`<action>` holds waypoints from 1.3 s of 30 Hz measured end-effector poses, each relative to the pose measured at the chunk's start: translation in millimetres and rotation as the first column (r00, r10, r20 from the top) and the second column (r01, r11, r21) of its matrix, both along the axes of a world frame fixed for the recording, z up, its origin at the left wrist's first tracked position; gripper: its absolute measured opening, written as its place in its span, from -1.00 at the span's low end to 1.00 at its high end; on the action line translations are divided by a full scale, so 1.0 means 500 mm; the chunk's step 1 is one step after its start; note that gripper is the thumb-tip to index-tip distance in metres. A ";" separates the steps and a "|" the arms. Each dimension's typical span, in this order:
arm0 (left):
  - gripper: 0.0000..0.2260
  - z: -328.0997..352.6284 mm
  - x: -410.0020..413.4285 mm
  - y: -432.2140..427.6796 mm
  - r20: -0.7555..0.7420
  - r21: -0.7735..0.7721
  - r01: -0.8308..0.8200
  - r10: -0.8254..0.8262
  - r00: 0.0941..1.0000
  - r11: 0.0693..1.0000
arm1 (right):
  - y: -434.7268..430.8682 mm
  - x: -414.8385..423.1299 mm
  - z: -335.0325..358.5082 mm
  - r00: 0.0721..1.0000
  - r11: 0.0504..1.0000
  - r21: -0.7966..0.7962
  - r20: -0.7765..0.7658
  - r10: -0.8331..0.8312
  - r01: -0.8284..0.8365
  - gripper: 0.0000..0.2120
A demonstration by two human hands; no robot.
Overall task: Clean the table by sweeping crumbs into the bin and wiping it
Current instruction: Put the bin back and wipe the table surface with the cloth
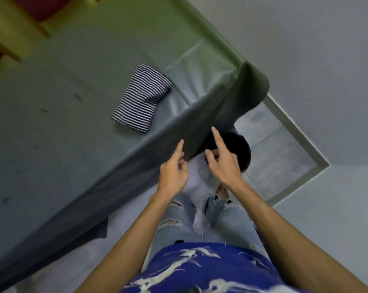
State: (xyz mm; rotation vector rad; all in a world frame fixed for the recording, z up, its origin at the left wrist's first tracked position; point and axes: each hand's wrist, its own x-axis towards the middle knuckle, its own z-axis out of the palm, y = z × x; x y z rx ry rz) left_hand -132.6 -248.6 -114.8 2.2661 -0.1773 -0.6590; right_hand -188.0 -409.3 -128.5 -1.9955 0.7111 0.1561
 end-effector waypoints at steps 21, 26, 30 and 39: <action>-0.54 0.082 0.195 0.335 0.480 0.231 -0.439 0.290 0.828 0.869 | 0.203 0.305 0.200 0.988 0.988 -0.011 -0.020 -0.151 0.151 -0.43; -0.51 0.027 0.166 0.363 0.459 0.335 -0.384 0.207 0.864 0.860 | 0.245 0.373 0.200 0.940 0.943 0.048 -0.105 -0.324 0.331 -0.12; -0.50 0.022 0.170 0.362 0.446 0.341 -0.383 0.211 0.870 0.858 | 0.260 0.403 0.186 0.940 0.942 0.096 -0.151 -0.306 0.322 -0.12; -0.48 0.047 0.172 0.387 0.415 0.076 -0.501 0.429 0.802 0.862 | 0.362 0.395 0.217 0.993 0.950 0.293 -0.018 0.116 -0.106 -0.48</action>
